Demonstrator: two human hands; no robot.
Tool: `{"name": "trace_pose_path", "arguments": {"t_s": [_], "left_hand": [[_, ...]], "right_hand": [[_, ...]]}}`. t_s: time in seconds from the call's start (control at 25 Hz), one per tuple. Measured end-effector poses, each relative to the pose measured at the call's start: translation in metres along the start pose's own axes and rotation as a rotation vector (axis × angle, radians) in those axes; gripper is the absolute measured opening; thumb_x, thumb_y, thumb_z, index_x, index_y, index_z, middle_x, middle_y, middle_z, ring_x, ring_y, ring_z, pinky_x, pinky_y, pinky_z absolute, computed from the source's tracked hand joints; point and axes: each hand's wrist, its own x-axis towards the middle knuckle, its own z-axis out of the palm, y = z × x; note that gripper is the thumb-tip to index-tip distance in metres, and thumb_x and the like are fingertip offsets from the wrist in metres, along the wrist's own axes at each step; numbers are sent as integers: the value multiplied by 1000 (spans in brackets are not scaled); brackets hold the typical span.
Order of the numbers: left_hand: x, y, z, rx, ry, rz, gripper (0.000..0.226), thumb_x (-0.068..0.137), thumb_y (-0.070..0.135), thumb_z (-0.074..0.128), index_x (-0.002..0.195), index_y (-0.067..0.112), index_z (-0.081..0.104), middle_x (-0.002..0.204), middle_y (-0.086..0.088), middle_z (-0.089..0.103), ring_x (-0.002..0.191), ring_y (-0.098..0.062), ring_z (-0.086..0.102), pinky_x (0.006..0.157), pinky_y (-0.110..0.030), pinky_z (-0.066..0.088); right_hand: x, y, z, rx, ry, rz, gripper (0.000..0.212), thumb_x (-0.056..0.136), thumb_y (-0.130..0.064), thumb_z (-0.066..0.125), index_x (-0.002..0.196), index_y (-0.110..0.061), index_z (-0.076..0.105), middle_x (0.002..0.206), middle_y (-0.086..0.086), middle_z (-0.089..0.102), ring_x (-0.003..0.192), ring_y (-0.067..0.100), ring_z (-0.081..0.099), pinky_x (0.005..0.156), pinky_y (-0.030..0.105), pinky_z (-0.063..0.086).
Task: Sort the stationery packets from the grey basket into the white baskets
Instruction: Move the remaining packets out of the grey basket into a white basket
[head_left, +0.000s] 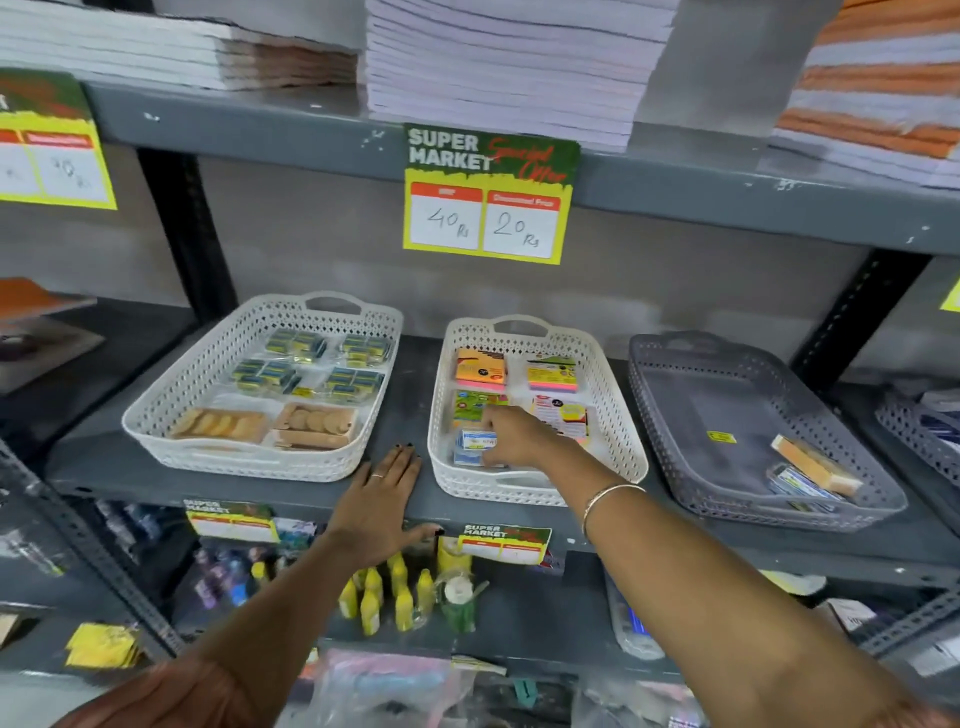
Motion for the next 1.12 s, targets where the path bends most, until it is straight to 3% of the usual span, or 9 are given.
{"name": "trace_pose_path", "arguments": {"t_s": [0.12, 0.24, 0.36, 0.48, 0.56, 0.68, 0.92, 1.04, 1.12], "left_hand": [[2, 0, 3, 1, 12, 11, 110, 60, 79, 4, 147, 12, 4, 159, -6, 5, 145, -20, 2, 117, -44, 9], [2, -2, 5, -7, 14, 7, 106, 65, 80, 11, 147, 13, 6, 158, -6, 6, 145, -20, 3, 117, -44, 8], [2, -1, 4, 1, 15, -6, 96, 78, 75, 31, 147, 13, 4, 159, -5, 3, 145, -19, 1, 118, -43, 7], [-1, -1, 2, -27, 21, 6, 110, 65, 88, 11, 147, 14, 3, 159, -4, 4, 145, -18, 2, 118, -43, 9], [-4, -1, -3, -183, 102, 9, 119, 57, 92, 0, 147, 13, 6, 158, -5, 10, 145, -20, 10, 117, -43, 16], [-3, 1, -17, -402, 297, 35, 107, 71, 84, 16, 146, 8, 12, 155, -11, 18, 142, -25, 20, 114, -45, 24], [43, 53, -75, -413, 501, 177, 95, 81, 75, 21, 143, 2, 22, 152, -17, 24, 142, -26, 17, 116, -43, 17], [65, 124, -92, -297, 436, 332, 96, 78, 76, 20, 143, 6, 24, 153, -15, 23, 142, -27, 16, 117, -39, 6], [79, 180, -92, -229, 343, 456, 96, 75, 76, 24, 144, 9, 23, 155, -12, 20, 143, -26, 14, 115, -39, 6]], "right_hand": [[0, -3, -1, -32, -26, -8, 43, 80, -20, 71, 113, -3, 51, 103, 12, 52, 94, 25, 51, 77, 32, 41], [-4, -8, -2, -121, -48, -48, 59, 80, -20, 73, 130, -4, 47, 131, 16, 54, 119, 32, 53, 96, 39, 46], [-5, -12, -1, -194, -47, -70, 57, 83, -15, 68, 134, -7, 45, 138, 13, 51, 125, 31, 50, 93, 35, 45], [-5, -13, -1, -176, -47, -61, 59, 82, -15, 69, 135, -8, 45, 140, 13, 51, 126, 30, 50, 95, 35, 45], [-7, -11, -4, -132, -56, -44, 68, 81, -21, 72, 140, -9, 40, 143, 13, 48, 129, 31, 47, 101, 37, 43], [-14, 1, -17, 14, -19, 21, 80, 79, -31, 74, 144, -9, 34, 146, 14, 46, 132, 30, 46, 106, 40, 42], [-48, 90, -61, 30, 201, 216, 63, 82, -28, 71, 134, -5, 46, 136, 17, 53, 125, 31, 50, 100, 36, 43], [-78, 154, -82, -24, 288, 357, 52, 83, -25, 68, 129, -6, 52, 135, 16, 55, 126, 30, 51, 102, 35, 43], [-99, 198, -91, -78, 250, 497, 48, 86, -21, 64, 130, -4, 52, 139, 17, 53, 127, 31, 52, 102, 37, 44]]}}
